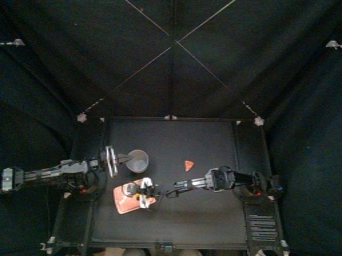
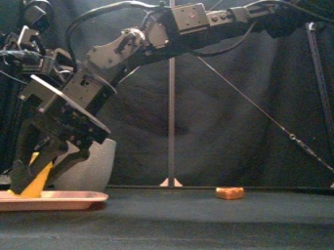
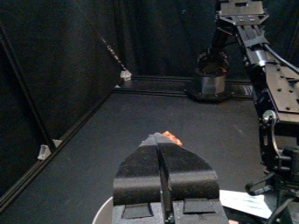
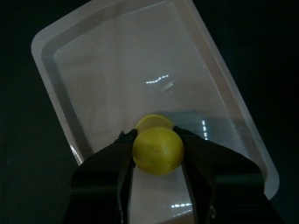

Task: Pick the yellow can then place it on the pink plate
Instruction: Drop yellow can on the pink plate and return to neutral

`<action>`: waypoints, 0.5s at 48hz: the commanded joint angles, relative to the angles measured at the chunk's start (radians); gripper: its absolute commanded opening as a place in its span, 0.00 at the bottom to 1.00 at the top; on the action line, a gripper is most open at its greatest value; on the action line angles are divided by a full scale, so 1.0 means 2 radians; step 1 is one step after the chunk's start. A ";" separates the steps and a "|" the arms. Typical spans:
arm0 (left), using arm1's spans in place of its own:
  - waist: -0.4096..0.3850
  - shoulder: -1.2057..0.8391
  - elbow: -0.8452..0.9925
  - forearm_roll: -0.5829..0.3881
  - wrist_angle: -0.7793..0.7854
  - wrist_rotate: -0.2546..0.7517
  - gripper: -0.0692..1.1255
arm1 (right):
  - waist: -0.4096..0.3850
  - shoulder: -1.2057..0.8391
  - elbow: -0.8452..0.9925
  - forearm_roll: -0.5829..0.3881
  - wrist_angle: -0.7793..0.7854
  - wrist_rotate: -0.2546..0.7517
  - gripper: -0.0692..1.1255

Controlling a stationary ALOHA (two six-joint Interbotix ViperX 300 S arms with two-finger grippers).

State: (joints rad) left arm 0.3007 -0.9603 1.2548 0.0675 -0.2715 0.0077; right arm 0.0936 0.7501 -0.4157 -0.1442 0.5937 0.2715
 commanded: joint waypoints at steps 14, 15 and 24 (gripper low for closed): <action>0.002 0.002 -0.008 0.001 -0.002 -0.001 0.08 | -0.002 -0.016 -0.028 -0.005 0.008 0.005 0.94; 0.002 0.002 -0.008 0.001 -0.002 -0.001 0.08 | -0.002 -0.016 -0.028 -0.006 0.009 0.004 0.94; 0.002 0.002 -0.007 0.000 -0.002 -0.001 0.08 | -0.001 -0.034 -0.027 -0.044 0.003 0.009 0.93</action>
State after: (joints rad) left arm 0.3022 -0.9603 1.2548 0.0675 -0.2700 0.0077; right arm 0.0936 0.7486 -0.4495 -0.2056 0.6105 0.2869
